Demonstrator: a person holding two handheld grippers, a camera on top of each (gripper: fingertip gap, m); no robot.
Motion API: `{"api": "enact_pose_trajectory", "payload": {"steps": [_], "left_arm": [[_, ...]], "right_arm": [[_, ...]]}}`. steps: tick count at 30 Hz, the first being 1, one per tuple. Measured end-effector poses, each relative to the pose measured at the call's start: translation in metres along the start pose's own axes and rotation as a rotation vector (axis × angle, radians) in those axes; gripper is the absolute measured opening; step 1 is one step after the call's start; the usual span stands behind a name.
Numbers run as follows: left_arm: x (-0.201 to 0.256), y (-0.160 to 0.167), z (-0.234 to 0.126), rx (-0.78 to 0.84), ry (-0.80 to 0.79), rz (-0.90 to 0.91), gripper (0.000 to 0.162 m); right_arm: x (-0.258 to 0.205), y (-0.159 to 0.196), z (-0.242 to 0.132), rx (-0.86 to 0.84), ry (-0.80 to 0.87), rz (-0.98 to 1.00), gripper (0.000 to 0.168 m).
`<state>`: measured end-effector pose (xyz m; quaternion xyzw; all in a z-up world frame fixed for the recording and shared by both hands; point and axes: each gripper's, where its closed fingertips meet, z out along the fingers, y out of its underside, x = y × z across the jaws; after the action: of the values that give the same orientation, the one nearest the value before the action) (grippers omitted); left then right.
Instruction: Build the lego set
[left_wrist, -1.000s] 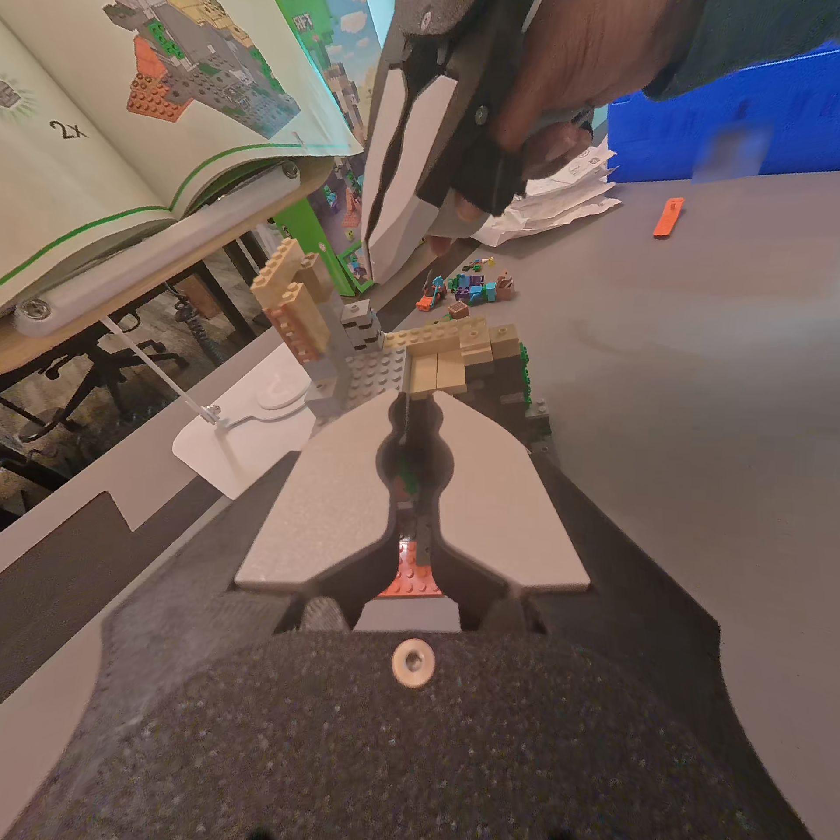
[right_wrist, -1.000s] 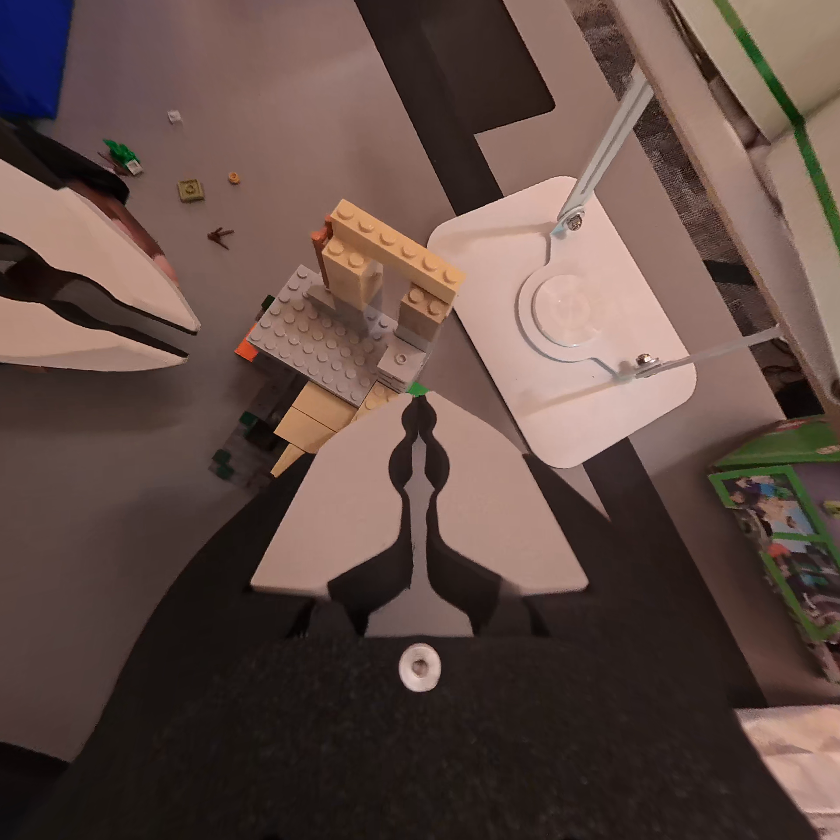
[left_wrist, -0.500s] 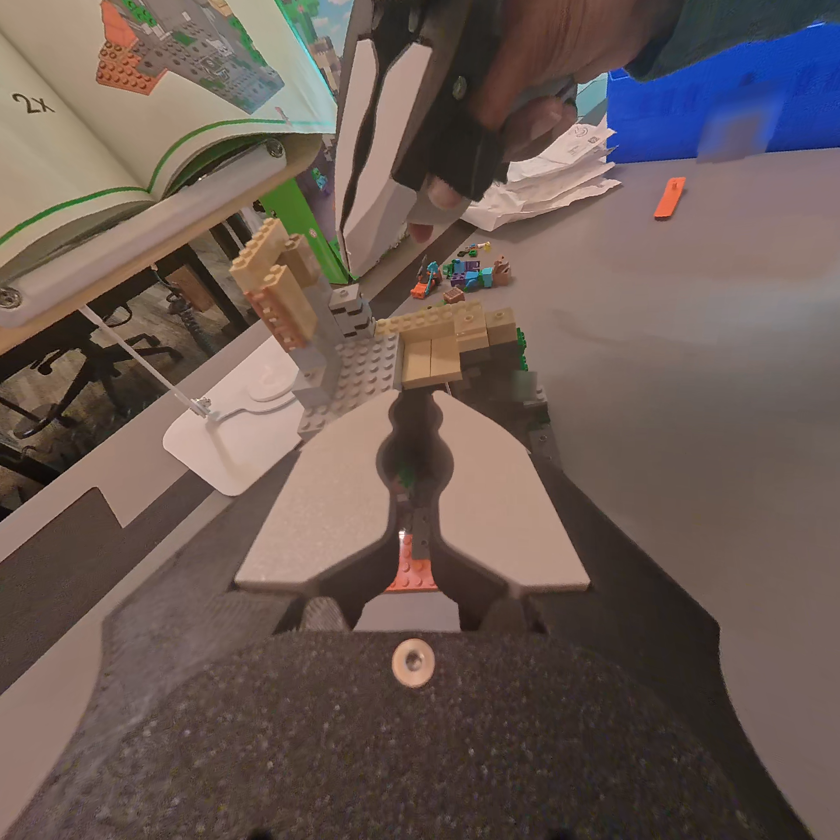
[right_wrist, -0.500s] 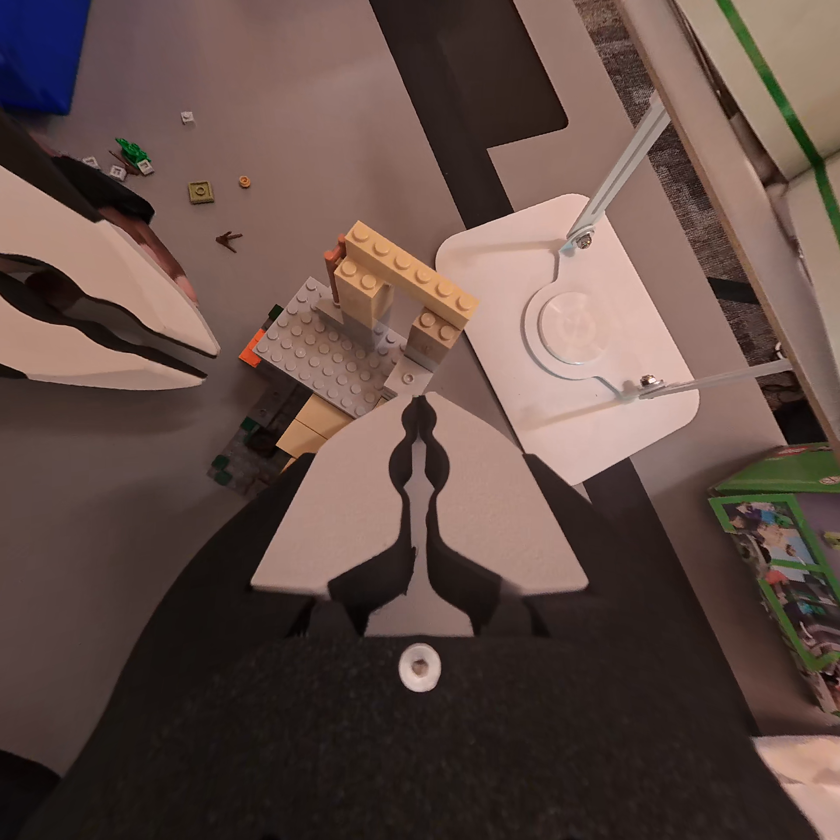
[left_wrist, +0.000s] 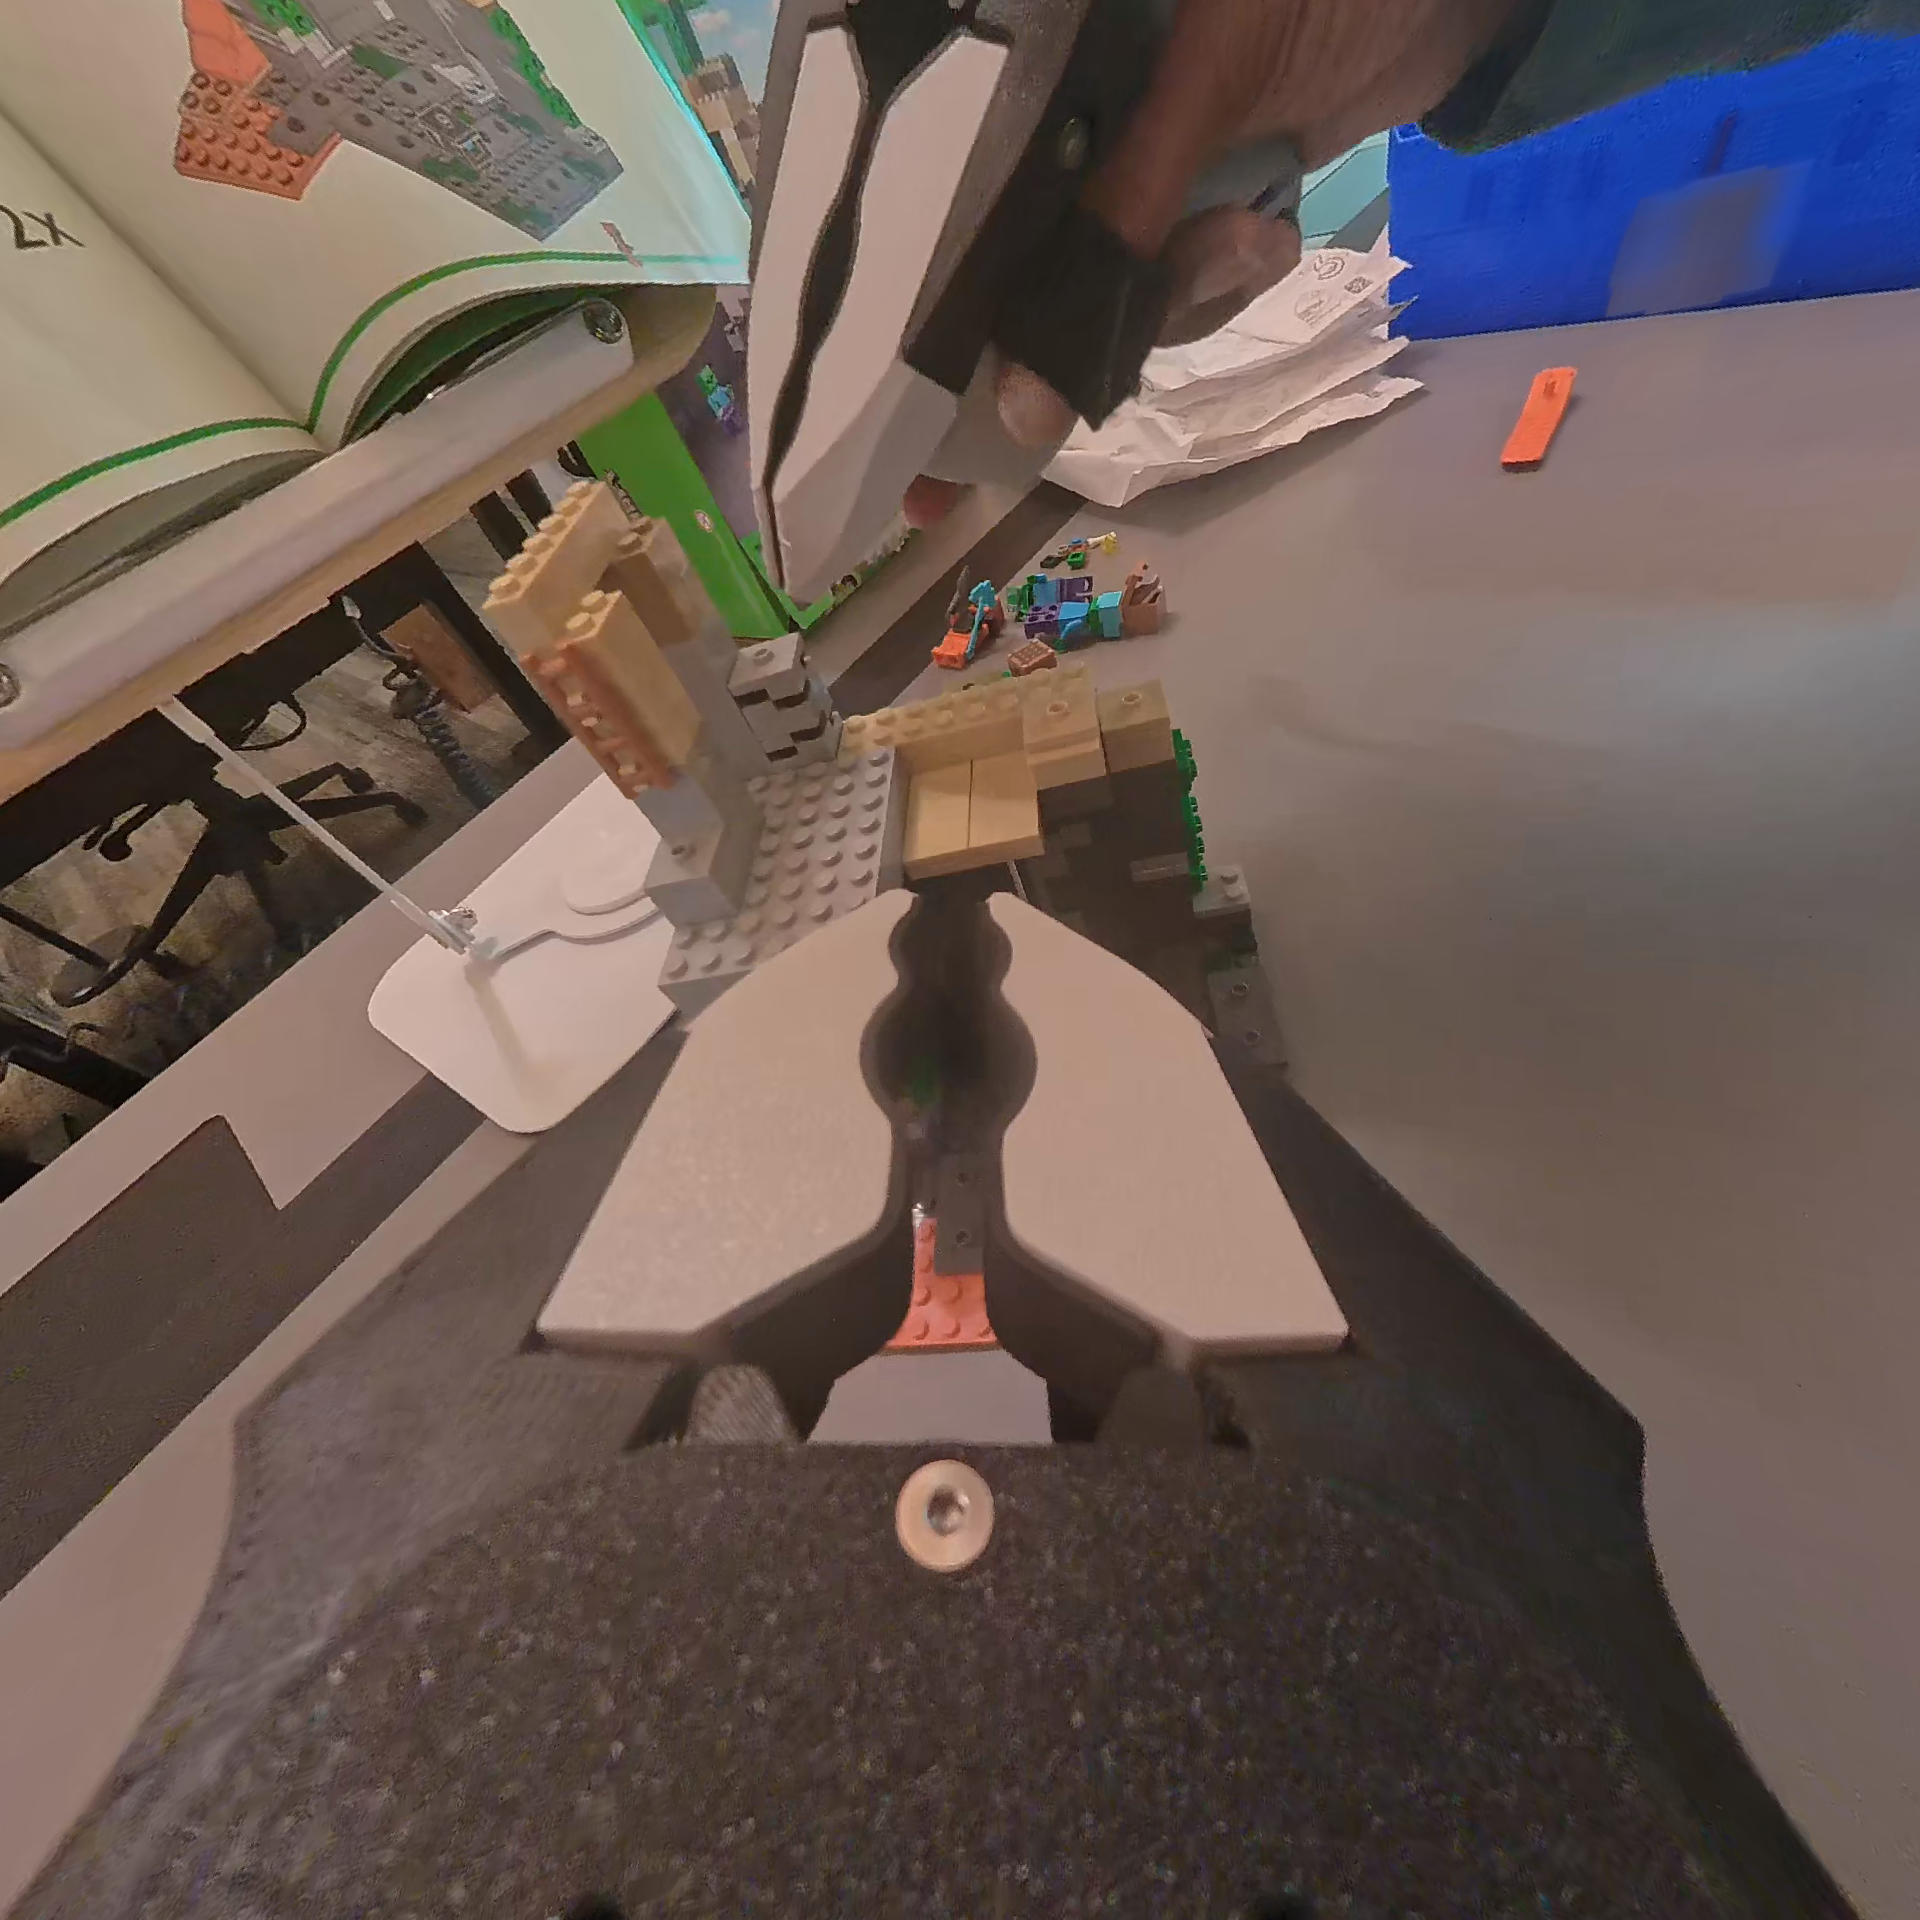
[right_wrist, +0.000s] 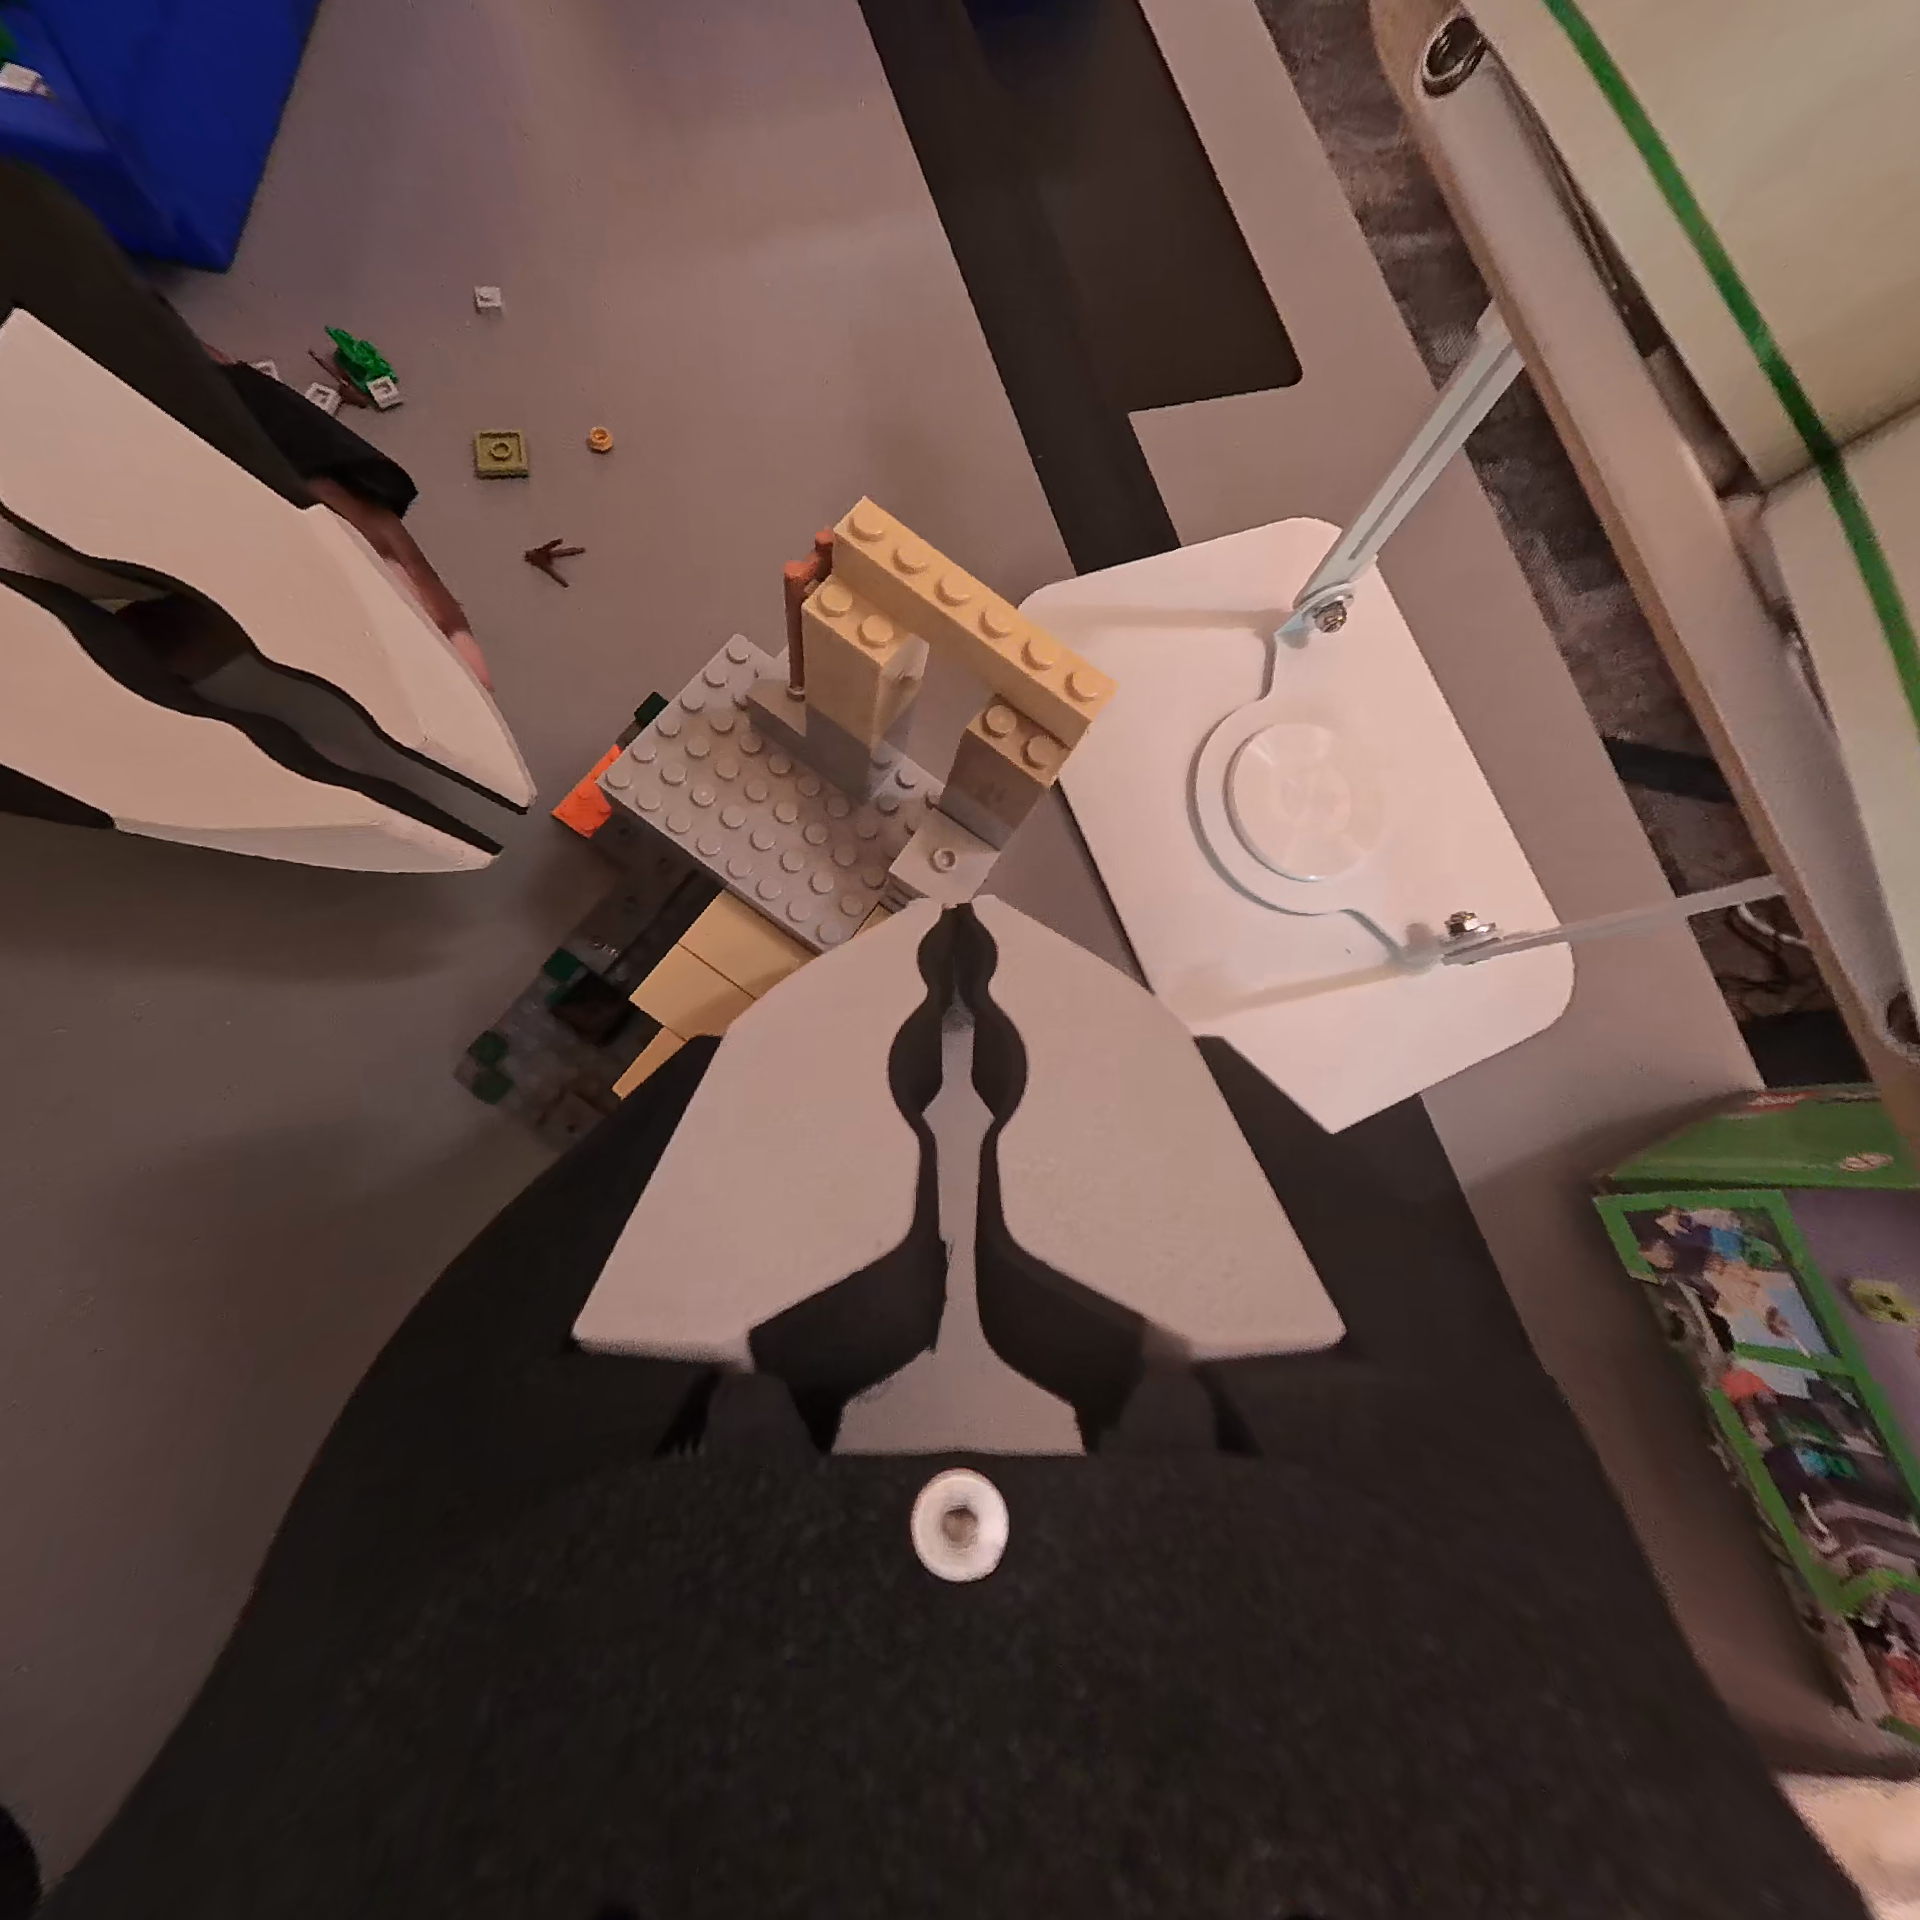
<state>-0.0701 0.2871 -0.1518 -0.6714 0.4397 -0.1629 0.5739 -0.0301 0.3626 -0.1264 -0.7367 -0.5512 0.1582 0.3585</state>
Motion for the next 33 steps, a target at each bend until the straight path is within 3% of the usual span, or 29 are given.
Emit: {"api": "enact_pose_trajectory", "payload": {"steps": [11,18,23,33], "left_arm": [[0.007,0.001,0.003,0.002,0.016,0.005,0.008],[0.008,-0.002,0.004,0.017,0.007,0.013,0.007],[0.009,0.001,0.005,0.010,0.008,0.013,0.006],[0.010,0.004,0.007,0.005,0.009,0.015,0.006]], "right_arm": [[0.010,0.003,-0.008,0.082,-0.003,0.072,0.001],[0.012,0.001,-0.008,0.150,-0.009,0.117,0.011],[0.012,-0.006,-0.008,0.215,-0.016,0.144,0.000],[0.015,-0.006,-0.006,0.302,-0.004,0.207,0.000]]}}
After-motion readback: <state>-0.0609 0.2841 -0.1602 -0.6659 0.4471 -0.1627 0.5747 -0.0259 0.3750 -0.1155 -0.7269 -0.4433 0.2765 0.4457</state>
